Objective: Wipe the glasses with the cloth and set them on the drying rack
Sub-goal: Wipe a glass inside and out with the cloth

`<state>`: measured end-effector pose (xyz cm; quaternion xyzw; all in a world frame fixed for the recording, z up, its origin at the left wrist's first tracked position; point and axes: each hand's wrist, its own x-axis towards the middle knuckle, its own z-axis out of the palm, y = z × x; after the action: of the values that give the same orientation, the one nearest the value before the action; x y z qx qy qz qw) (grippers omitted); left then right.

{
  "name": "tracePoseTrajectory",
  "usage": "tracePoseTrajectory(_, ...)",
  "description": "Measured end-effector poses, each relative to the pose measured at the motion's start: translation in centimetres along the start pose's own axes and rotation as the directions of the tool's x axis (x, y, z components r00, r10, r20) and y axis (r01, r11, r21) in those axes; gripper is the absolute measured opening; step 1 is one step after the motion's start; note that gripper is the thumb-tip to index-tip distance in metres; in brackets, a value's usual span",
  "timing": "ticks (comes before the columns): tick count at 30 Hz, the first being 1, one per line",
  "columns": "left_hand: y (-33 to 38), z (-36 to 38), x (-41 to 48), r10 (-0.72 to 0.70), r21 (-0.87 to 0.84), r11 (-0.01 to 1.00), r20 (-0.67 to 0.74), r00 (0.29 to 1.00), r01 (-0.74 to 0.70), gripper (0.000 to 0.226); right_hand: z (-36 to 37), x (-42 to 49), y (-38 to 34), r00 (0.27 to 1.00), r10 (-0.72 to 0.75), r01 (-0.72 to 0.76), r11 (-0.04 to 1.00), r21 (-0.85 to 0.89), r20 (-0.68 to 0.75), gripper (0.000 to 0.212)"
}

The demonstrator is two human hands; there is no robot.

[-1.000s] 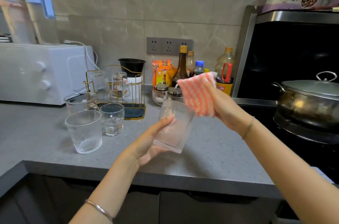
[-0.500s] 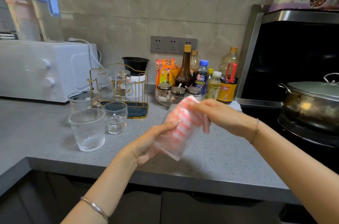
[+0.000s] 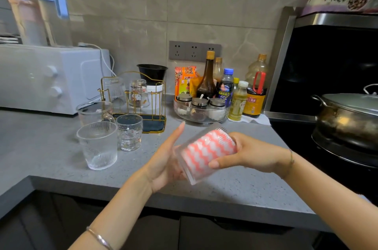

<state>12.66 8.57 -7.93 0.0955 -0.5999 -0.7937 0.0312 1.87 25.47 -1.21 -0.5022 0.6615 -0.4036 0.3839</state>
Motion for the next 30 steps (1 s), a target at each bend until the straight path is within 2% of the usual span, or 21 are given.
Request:
tracePoseTrajectory(3, 0.2, 0.7, -0.4, 0.067, -0.112, 0.991, -0.083, 0.994, -0.076, 0.086, 0.2, 0.2, 0.3, 0.986, -0.061, 0.073, 0.994, 0.076, -0.158, 0.029)
tracePoseTrajectory(6, -0.3, 2.4, -0.5, 0.128, 0.0, 0.991, -0.203, 0.971, -0.131, 0.083, 0.8, 0.7, 0.9, 0.971, -0.064, 0.088, 0.991, 0.097, -0.229, 0.033)
tracePoseTrajectory(8, -0.9, 3.3, -0.1, 0.203, 0.082, 0.979, -0.321, 0.925, -0.186, 0.081, 1.6, 1.0, 1.3, 0.971, -0.063, 0.088, 0.991, 0.102, -0.229, 0.036)
tracePoseTrajectory(11, -1.6, 3.7, 0.6, 0.402, 0.19, 0.916, -0.466, 0.789, -0.354, 0.041, 2.1, 1.0, 1.2, 0.984, -0.052, 0.076, 0.988, 0.136, -0.172, 0.045)
tracePoseTrajectory(12, -1.8, 3.7, 0.6, 0.466, 0.238, 0.885, -0.474, 0.747, -0.401, 0.035, 2.1, 0.8, 1.0, 0.989, -0.047, 0.068, 0.985, 0.159, -0.138, 0.048)
tracePoseTrajectory(14, -2.1, 3.7, 0.6, 0.576, 0.351, 0.817, -0.445, 0.686, -0.458, 0.035, 2.0, 0.6, 1.0, 0.994, -0.062, 0.079, 0.977, 0.197, -0.089, 0.05)
tracePoseTrajectory(19, -1.8, 3.3, 0.7, 0.714, 0.518, 0.69, -0.373, 0.593, -0.505, 0.041, 2.3, 0.9, 1.2, 0.978, -0.086, 0.137, 0.953, 0.272, -0.189, 0.039)
tracePoseTrajectory(23, -2.0, 2.6, 0.9, 0.733, 0.505, 0.675, -0.376, 0.566, -0.538, 0.042, 2.1, 0.9, 1.0, 0.97, -0.097, 0.159, 0.946, 0.282, -0.222, 0.039)
tracePoseTrajectory(28, -1.9, 0.5, 0.8, 0.742, 0.497, 0.67, -0.409, 0.532, -0.552, 0.052, 1.0, 0.0, 1.0, 0.95, -0.05, 0.157, 0.929, 0.334, -0.307, 0.029)
tracePoseTrajectory(30, -2.1, 0.1, 0.9, 0.734, 0.482, 0.679, -0.406, 0.545, -0.555, 0.052, 0.9, -0.1, 1.1, 0.953, -0.035, 0.138, 0.934, 0.329, -0.302, 0.031)
